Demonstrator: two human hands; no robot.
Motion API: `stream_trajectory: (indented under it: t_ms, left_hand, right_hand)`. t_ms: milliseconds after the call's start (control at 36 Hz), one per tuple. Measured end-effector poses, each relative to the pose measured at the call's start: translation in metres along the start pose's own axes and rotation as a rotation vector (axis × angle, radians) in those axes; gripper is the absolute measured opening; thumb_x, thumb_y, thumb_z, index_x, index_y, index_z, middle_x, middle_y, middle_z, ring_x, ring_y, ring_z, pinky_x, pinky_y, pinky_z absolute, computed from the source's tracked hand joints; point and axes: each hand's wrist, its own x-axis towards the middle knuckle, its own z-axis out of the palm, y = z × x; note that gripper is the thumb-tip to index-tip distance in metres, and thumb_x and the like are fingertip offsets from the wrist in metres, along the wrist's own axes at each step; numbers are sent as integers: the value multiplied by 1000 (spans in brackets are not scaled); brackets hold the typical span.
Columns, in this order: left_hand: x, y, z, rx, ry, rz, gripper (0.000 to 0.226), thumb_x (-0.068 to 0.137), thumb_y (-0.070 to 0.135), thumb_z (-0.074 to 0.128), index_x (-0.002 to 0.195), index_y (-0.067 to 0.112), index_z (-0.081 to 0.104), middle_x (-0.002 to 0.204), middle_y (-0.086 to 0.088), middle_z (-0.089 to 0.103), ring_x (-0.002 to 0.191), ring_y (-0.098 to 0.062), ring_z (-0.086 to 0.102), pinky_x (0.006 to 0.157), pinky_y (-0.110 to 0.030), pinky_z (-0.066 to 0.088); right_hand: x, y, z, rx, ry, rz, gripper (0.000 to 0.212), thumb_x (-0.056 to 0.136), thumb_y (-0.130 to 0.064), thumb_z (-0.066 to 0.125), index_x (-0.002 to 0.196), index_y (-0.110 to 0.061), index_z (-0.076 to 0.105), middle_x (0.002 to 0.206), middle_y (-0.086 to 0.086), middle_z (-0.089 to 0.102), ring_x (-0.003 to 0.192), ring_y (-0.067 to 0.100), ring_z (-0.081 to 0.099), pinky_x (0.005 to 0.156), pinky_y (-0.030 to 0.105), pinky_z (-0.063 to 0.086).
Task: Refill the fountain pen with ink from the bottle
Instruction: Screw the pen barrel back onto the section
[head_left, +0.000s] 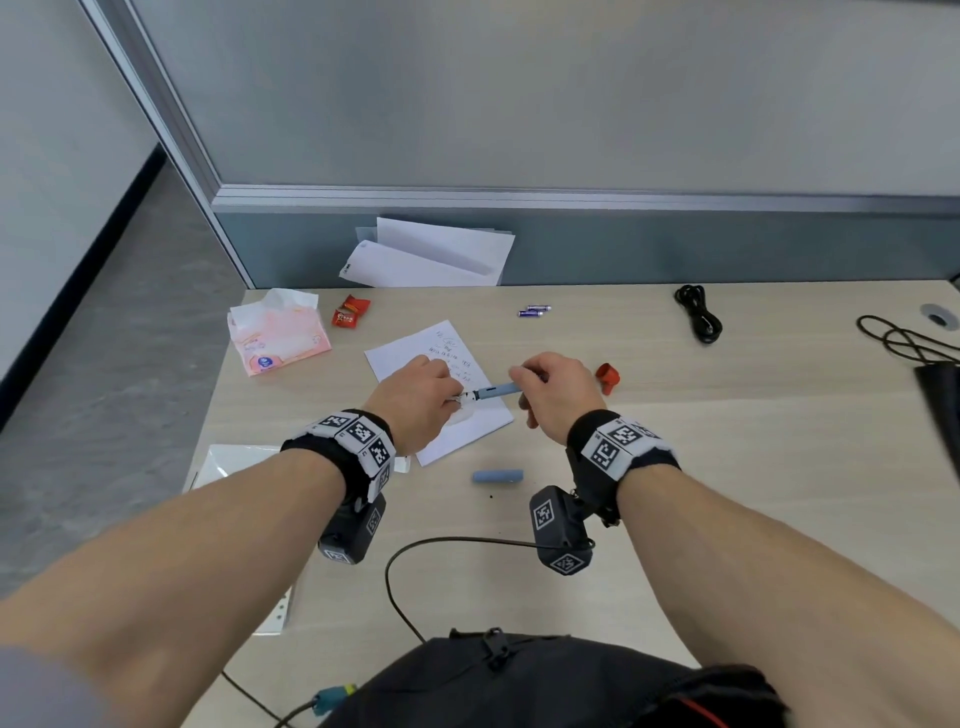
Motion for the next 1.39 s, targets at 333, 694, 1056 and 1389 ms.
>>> stream_trajectory:
  t_ms: [333, 694, 1056, 1389]
  left_hand:
    - [3, 1, -3, -11, 21, 8, 27, 98, 28, 46, 113, 15, 64, 106, -2, 55, 100, -21, 41, 80, -29, 35]
    - [4, 1, -8, -4, 40, -5, 26, 98, 29, 47, 111, 15, 65, 106, -2, 55, 100, -21, 42, 77, -30, 35]
    - [7, 8, -10, -15, 22, 15, 27, 98, 28, 46, 112, 14, 65, 107, -4, 54, 101, -22, 42, 83, -31, 37]
    - [9, 11, -9, -14, 34, 25, 27, 98, 28, 47, 106, 11, 66, 107, -6, 56, 100, -23, 43, 81, -29, 33]
  right_hand:
    - [-2, -1, -8, -130, -49, 30, 50, 87, -54, 51, 81, -5, 60, 66, 6, 55, 55, 22, 52, 59, 39, 51]
    - [-2, -11, -12, -134, -40, -28, 35, 85, -50, 57, 104, -20, 58, 90, -1, 63, 78, 21, 63, 73, 34, 53]
    - [-3, -8, -12, -145, -40, -18, 31, 87, -45, 56, 83, -14, 53, 75, 5, 61, 67, 26, 65, 63, 37, 54]
    - [-4, -10, -13, -96, -1, 55, 46, 82, -59, 53, 71, -15, 48, 63, 2, 51, 48, 21, 54, 48, 30, 48]
